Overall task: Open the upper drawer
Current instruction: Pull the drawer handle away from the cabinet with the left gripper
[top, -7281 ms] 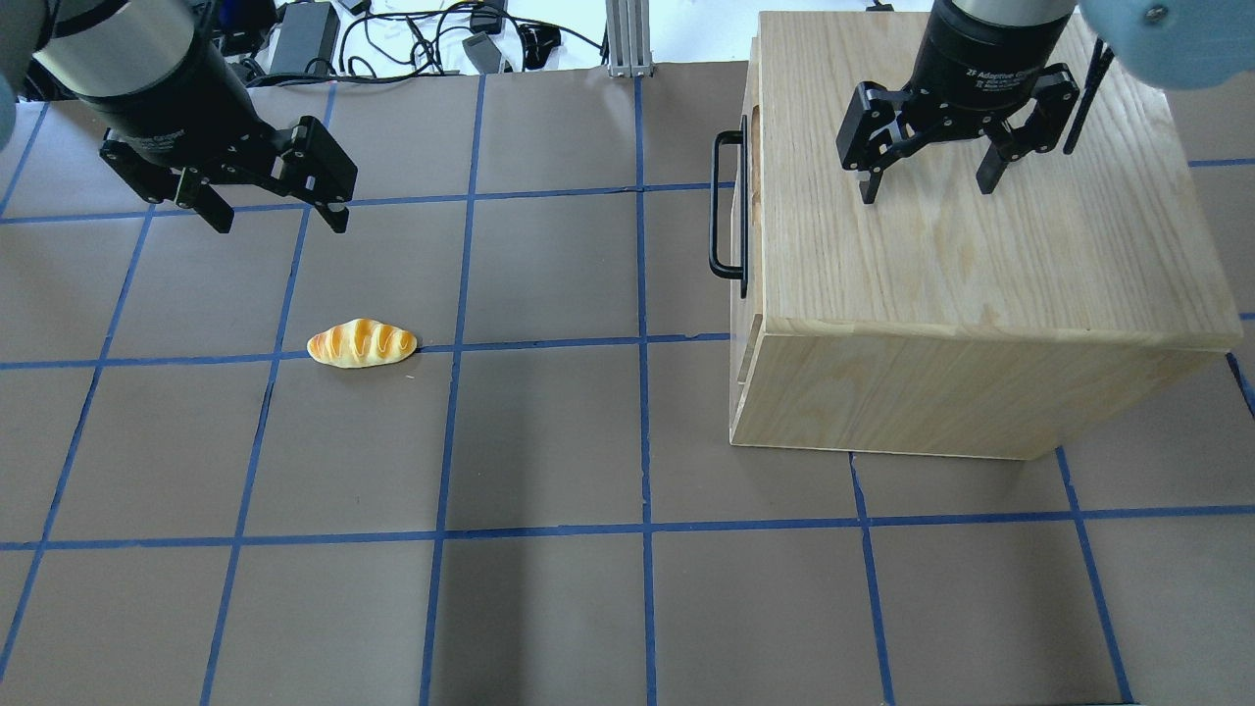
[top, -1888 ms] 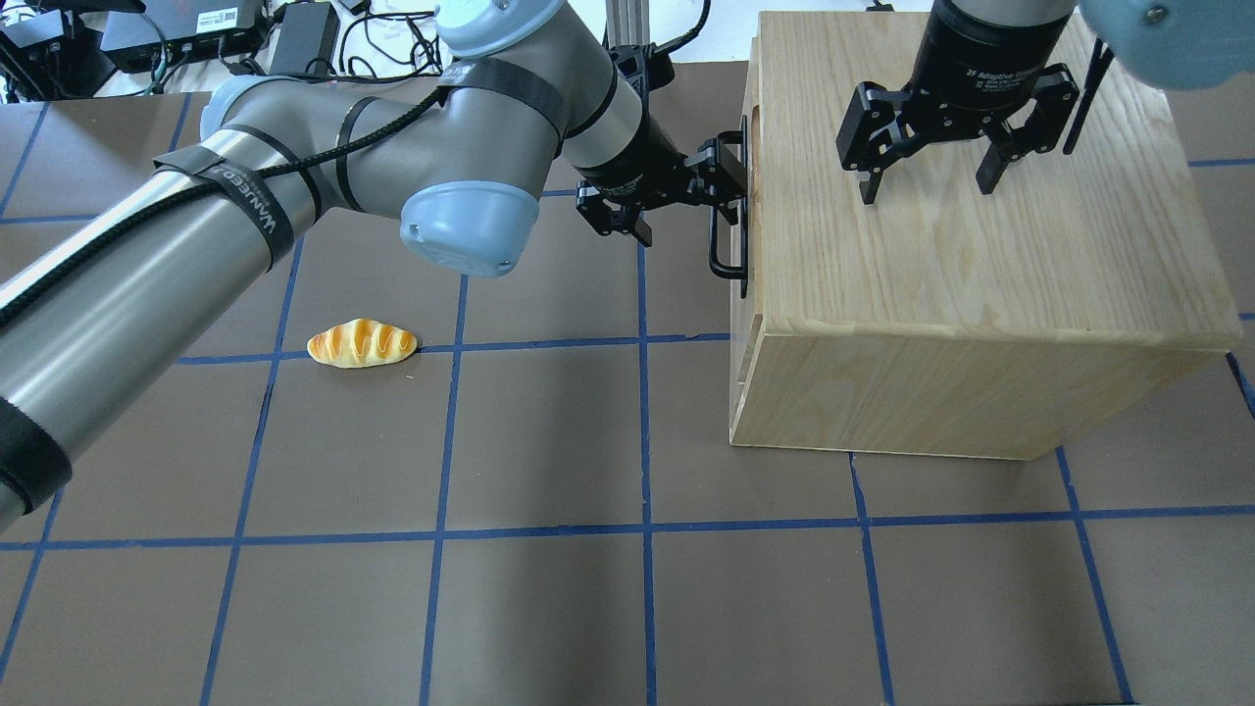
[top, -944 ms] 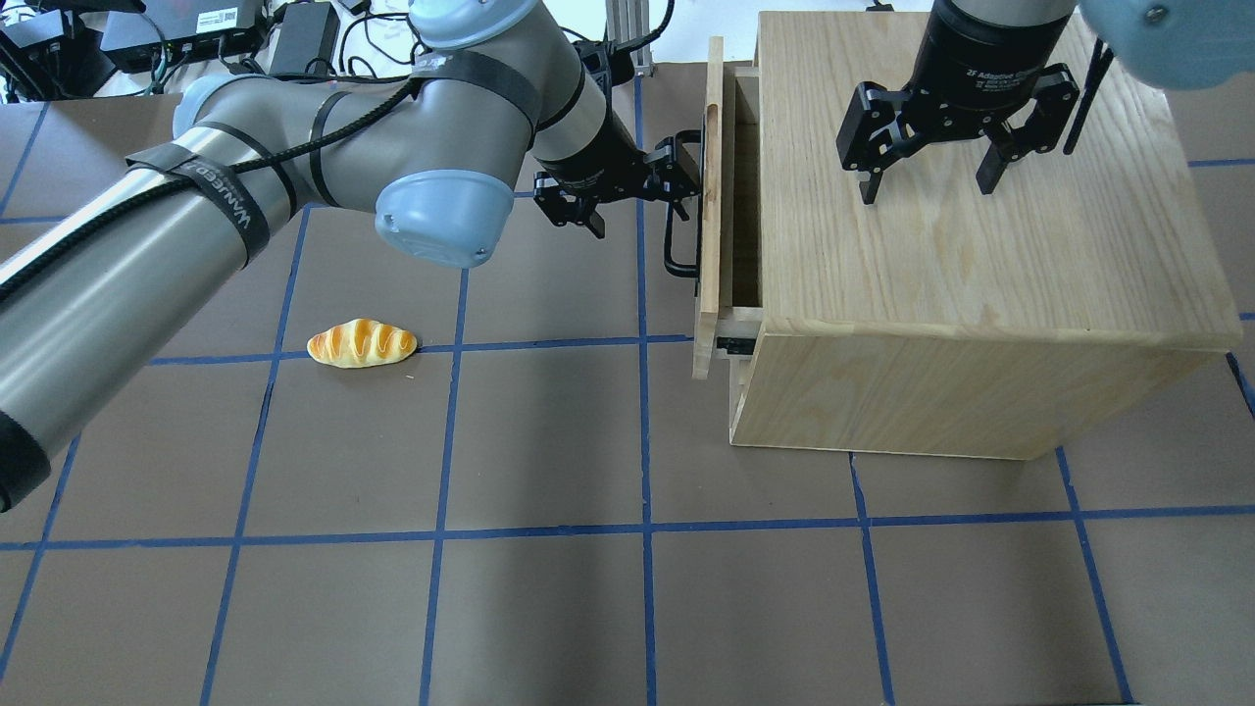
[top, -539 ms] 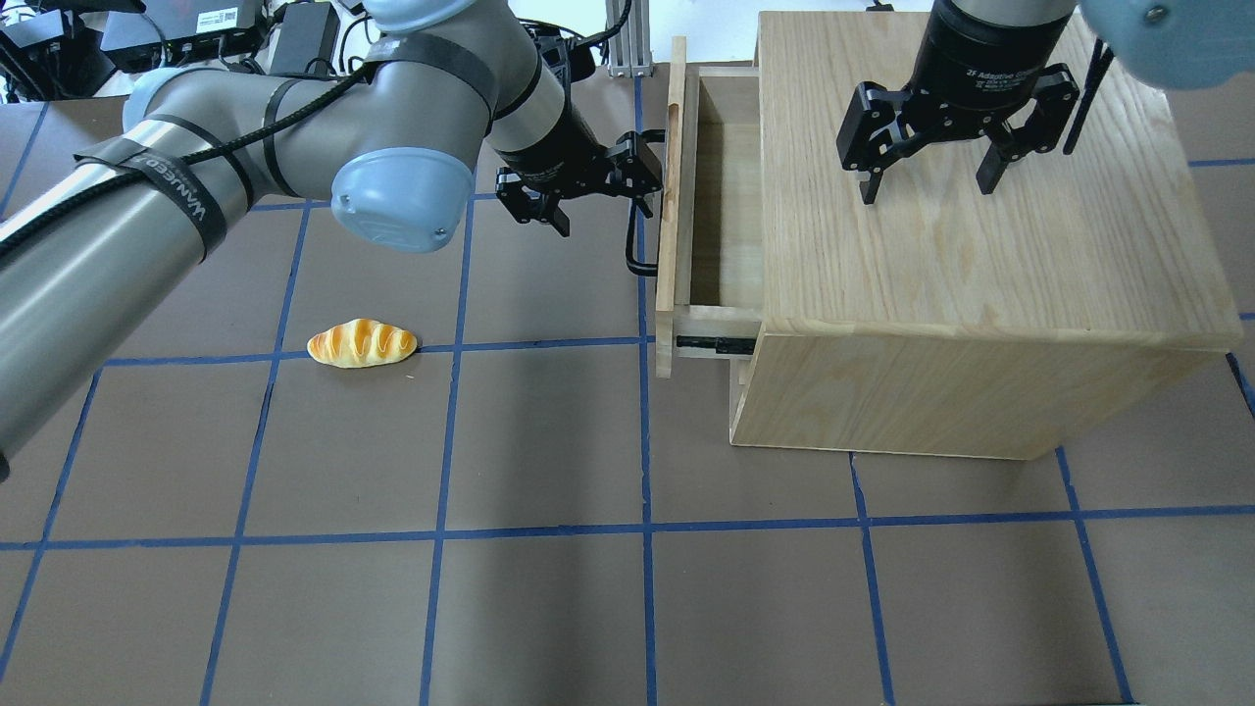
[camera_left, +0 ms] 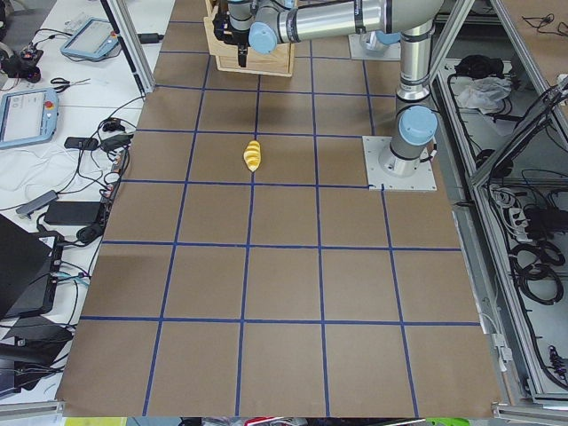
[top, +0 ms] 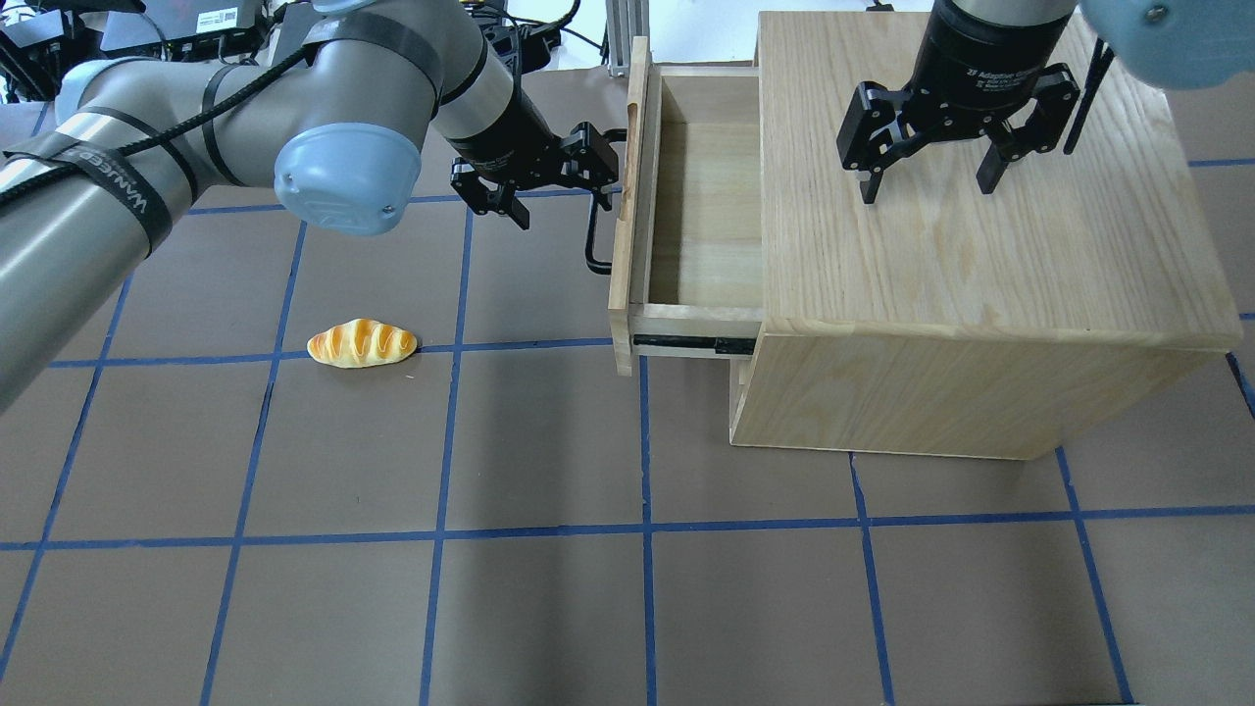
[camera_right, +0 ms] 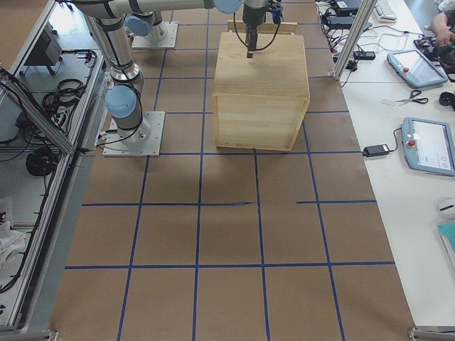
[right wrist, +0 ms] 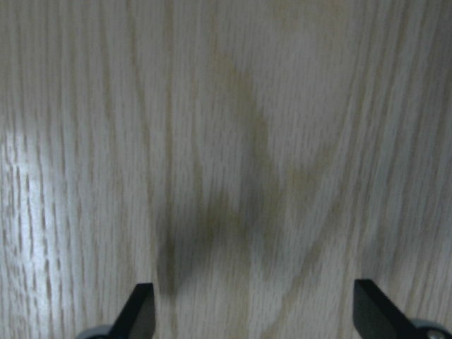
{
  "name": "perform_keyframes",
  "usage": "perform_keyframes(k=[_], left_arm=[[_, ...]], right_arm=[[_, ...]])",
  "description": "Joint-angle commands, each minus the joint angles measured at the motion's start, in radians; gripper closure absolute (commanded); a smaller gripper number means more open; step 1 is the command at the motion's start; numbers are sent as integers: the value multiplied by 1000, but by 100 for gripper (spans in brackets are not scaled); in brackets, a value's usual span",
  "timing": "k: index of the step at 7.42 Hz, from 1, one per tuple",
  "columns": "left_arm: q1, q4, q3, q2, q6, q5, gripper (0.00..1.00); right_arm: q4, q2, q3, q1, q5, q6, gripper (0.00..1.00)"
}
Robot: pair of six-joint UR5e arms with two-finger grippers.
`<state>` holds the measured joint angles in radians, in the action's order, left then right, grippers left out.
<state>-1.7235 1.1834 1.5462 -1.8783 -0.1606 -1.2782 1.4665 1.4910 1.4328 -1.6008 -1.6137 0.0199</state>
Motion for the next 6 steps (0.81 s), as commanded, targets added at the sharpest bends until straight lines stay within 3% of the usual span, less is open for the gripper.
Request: perform_keyframes(k=[1,6], left_arm=[[19,10,5,2,7,-1,0],[93,70,11,27,59,-7,0]], right_arm=[[0,0,0,1,0,0,0],[0,0,0,-1,0,0,0]])
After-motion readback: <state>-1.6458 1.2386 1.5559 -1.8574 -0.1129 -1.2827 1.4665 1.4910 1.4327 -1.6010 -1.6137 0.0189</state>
